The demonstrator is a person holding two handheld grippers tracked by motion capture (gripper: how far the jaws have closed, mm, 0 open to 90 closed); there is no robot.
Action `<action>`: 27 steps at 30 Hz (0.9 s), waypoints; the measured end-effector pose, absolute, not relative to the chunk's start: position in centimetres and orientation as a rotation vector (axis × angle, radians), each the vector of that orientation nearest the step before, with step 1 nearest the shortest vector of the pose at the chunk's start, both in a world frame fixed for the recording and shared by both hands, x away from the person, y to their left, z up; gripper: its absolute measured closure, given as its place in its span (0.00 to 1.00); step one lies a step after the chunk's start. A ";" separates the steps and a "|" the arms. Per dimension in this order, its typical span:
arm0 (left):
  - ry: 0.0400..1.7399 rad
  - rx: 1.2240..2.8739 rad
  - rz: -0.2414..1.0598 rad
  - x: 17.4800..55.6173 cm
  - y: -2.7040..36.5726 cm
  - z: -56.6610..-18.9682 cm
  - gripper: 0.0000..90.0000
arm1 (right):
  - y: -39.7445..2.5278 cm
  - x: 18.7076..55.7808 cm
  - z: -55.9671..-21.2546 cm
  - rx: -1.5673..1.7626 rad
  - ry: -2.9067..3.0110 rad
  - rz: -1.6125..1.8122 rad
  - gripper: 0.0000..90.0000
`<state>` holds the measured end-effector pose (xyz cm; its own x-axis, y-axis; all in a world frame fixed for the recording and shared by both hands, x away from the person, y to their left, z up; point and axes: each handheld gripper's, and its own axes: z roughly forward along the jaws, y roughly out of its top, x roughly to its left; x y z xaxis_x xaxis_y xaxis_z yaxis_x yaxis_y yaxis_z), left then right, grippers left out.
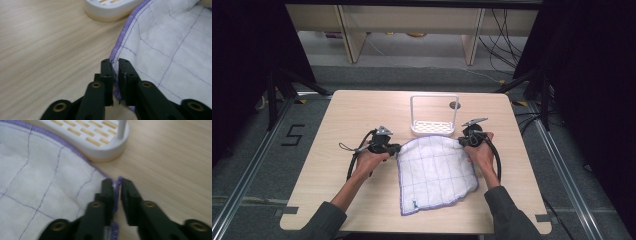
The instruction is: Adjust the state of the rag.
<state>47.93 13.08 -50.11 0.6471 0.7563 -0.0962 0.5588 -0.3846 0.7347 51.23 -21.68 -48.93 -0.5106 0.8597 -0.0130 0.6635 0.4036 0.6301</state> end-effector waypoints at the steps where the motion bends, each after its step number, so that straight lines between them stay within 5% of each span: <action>1: 1.031 2.088 0.323 47.8 13.1 -49.9 0.78 | -21.9 51.3 -48.7 1.317 2.309 0.820 0.77; 6: 1.021 2.038 0.328 45.1 14.3 -48.6 0.60 | -23.6 48.8 -46.2 1.322 2.300 0.918 0.61; 10: 0.962 2.019 0.292 40.8 15.1 -48.1 0.55 | -25.1 44.4 -44.6 1.261 2.330 0.926 0.58; 19: 0.840 2.001 0.162 31.5 14.5 -48.4 0.47 | -27.2 35.5 -45.6 1.257 2.367 0.994 0.61; 27: 0.809 2.042 0.150 29.3 12.1 -49.9 0.46 | -26.8 32.7 -47.4 1.265 2.410 1.004 0.62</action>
